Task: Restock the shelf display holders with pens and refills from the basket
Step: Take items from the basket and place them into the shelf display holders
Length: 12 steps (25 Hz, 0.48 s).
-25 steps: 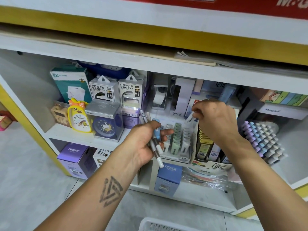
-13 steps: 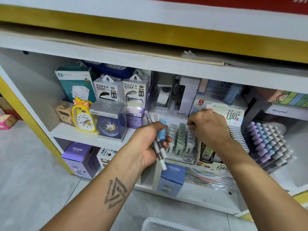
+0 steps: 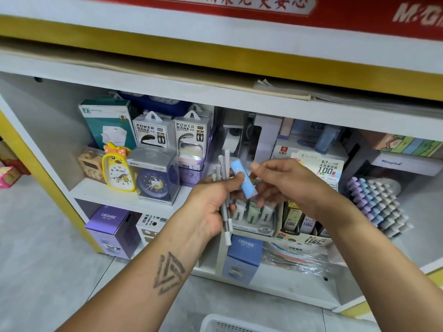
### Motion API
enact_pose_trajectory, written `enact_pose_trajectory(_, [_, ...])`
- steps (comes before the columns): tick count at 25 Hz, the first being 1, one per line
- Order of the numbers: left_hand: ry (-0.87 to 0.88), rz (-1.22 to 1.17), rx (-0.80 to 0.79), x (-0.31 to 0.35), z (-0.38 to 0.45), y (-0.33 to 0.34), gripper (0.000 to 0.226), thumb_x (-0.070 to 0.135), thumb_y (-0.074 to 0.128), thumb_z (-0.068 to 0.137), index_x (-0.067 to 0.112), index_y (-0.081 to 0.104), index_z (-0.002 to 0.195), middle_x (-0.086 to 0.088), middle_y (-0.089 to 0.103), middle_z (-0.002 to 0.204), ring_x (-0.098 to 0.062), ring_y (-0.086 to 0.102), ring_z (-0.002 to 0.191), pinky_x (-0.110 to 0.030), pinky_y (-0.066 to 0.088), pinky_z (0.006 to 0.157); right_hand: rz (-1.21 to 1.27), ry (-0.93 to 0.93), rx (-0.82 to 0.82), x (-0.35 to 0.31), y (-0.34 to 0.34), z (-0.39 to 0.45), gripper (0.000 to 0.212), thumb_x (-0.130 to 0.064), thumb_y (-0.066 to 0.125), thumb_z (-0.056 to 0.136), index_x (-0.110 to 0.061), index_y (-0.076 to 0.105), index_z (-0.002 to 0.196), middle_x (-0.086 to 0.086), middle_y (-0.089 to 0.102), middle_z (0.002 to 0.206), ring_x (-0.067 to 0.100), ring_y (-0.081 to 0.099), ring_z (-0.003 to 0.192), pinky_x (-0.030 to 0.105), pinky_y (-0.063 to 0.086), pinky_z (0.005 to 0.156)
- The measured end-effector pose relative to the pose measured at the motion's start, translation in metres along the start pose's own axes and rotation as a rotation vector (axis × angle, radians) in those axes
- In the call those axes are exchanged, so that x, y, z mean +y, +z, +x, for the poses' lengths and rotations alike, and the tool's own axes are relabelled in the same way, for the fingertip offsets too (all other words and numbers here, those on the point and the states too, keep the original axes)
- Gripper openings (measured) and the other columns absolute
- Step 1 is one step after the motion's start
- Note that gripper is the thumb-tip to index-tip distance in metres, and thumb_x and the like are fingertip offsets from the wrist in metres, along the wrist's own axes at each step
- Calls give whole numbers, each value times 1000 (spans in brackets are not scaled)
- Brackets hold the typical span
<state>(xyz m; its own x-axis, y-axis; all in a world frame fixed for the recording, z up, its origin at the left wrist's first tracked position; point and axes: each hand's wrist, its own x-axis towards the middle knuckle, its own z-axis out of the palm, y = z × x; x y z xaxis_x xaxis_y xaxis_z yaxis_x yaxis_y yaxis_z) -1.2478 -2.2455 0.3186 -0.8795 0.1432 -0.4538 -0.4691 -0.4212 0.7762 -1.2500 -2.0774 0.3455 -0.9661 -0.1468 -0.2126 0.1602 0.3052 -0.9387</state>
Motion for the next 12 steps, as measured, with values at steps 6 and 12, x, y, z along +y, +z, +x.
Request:
enact_pose_trajectory(6, [45, -108, 1, 9, 0, 1, 25, 10, 74, 84, 5, 70, 108, -9, 73, 85, -11, 51, 48, -17, 35, 37, 343, -66, 69, 7, 10, -1, 21, -1, 71, 84, 5, 69, 103, 25, 74, 89, 25, 75, 73, 22, 59, 63])
enact_pose_trajectory(12, [-14, -132, 100, 19, 7, -23, 11, 6, 63, 91, 8, 67, 101, -8, 63, 74, -11, 43, 42, -14, 30, 35, 164, -189, 273, 8, -2, 13, 16, -7, 79, 81, -10, 79, 97, 6, 78, 91, 16, 72, 89, 26, 56, 87])
